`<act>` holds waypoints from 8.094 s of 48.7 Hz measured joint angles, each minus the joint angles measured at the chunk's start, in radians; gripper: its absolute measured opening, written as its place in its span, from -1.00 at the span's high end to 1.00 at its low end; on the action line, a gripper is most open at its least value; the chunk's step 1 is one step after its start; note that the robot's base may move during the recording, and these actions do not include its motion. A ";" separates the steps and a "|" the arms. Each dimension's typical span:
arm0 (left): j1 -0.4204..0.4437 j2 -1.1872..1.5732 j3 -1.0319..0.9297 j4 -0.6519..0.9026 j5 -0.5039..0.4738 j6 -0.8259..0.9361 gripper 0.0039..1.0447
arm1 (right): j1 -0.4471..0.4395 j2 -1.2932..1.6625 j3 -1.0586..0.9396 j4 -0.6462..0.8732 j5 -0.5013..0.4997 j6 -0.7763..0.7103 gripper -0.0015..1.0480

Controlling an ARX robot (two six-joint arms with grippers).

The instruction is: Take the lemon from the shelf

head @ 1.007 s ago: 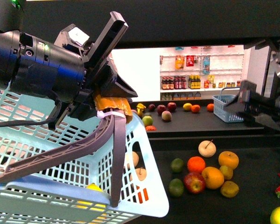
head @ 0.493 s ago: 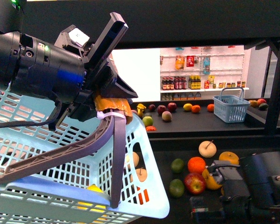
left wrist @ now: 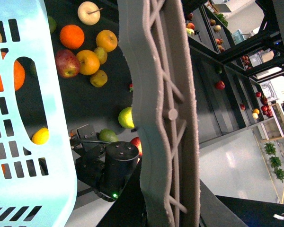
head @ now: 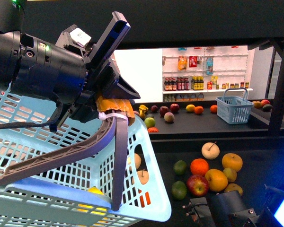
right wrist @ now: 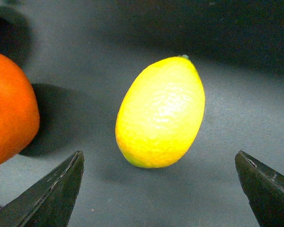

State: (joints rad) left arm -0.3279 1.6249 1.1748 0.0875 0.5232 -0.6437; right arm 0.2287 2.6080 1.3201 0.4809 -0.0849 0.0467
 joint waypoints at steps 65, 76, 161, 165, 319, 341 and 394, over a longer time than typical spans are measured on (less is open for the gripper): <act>0.000 0.000 0.000 0.000 0.000 0.000 0.82 | -0.099 -0.189 -0.032 -0.047 0.023 0.005 0.07; 0.000 0.000 0.000 0.000 0.000 0.000 0.82 | -0.144 -0.465 -0.130 -0.048 -0.067 0.084 0.08; 0.012 0.000 -0.001 -0.001 -0.021 0.011 0.82 | 0.203 -0.772 -0.099 -0.251 -0.143 0.419 0.08; 0.012 0.000 -0.001 -0.001 -0.020 0.012 0.82 | 0.203 -0.772 -0.104 -0.247 -0.150 0.433 0.08; 0.002 0.000 -0.013 0.026 -0.010 -0.008 0.82 | -0.227 -2.601 -1.305 -0.483 0.085 -0.055 0.34; 0.118 0.000 -0.077 0.339 -0.262 -0.322 0.82 | -0.227 -2.602 -1.305 -0.483 0.085 -0.053 -0.85; 0.617 0.264 -0.125 1.136 -0.503 -0.890 0.84 | -0.227 -2.602 -1.305 -0.483 0.085 -0.052 -0.85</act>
State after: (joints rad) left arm 0.2890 1.8889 1.0500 1.2236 0.0200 -1.5337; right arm 0.0021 0.0059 0.0151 -0.0017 -0.0002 -0.0055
